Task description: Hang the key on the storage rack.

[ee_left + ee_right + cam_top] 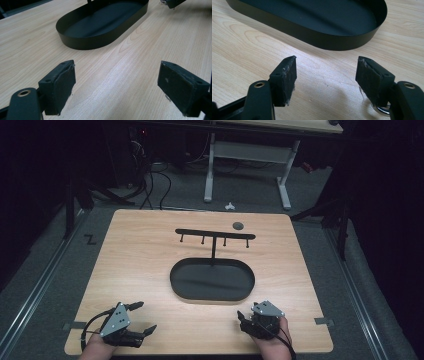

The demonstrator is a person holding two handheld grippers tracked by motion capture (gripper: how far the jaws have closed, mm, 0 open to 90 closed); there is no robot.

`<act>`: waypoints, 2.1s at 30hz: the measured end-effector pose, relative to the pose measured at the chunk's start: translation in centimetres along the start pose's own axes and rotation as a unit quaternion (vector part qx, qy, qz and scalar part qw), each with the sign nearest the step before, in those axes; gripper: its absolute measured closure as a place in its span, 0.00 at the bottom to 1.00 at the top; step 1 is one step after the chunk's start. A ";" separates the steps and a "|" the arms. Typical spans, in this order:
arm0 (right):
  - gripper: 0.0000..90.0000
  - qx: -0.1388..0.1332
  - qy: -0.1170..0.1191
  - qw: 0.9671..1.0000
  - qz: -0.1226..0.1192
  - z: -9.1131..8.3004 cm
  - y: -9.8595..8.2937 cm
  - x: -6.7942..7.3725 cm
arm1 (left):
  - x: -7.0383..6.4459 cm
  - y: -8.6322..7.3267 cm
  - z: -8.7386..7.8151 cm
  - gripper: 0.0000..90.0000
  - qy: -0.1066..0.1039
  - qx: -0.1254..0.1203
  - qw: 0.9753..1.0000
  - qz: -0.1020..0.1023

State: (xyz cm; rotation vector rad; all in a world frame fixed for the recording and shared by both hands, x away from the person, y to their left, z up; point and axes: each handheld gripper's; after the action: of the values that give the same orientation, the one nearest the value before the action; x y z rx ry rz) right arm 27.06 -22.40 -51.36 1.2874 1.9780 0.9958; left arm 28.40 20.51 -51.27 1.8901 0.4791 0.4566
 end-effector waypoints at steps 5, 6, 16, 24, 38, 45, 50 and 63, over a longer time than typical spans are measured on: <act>0.38 0.003 -0.003 1.000 -0.002 0.1 -0.1 0.0 | 0.0 0.0 0.0 0.17 0.000 0.000 1.000 0.000; 0.39 0.005 -0.005 1.000 -0.001 0.2 -0.1 0.1 | 0.0 0.0 0.1 0.17 0.000 0.001 1.000 0.000; 0.33 0.011 -0.004 1.000 0.011 0.6 0.1 0.2 | 0.0 0.0 0.1 0.17 -0.001 0.001 1.000 0.001; 0.20 0.031 0.006 0.999 0.039 0.8 0.6 0.7 | 0.0 0.0 0.0 0.17 0.000 0.001 1.000 0.001; 0.18 0.093 -0.001 0.996 0.015 1.8 2.0 0.8 | 0.1 0.0 -0.1 0.17 0.002 -0.002 1.000 0.002; 0.18 0.141 -0.005 0.990 -0.018 2.0 3.0 0.7 | 0.0 0.1 -0.1 0.17 0.001 0.000 1.000 0.007; 0.18 0.175 0.010 0.984 -0.031 2.1 3.6 0.7 | 0.0 0.1 -0.1 0.17 0.001 -0.001 1.000 0.007; 0.19 0.253 0.037 0.967 -0.027 2.2 5.8 -0.2 | 0.0 0.1 -0.2 0.17 0.001 0.000 1.000 0.007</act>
State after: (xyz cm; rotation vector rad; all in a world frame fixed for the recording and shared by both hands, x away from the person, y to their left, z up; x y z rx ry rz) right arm 31.77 -20.46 -47.81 1.4595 2.4085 0.5299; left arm 28.31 20.59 -51.13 1.8942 0.4674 0.4669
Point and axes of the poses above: each handheld gripper's, and its own axes: z roughly forward along the jaws, y roughly out of its top, x roughly to its left, and after that the axes turned 7 degrees about -x, right-handed
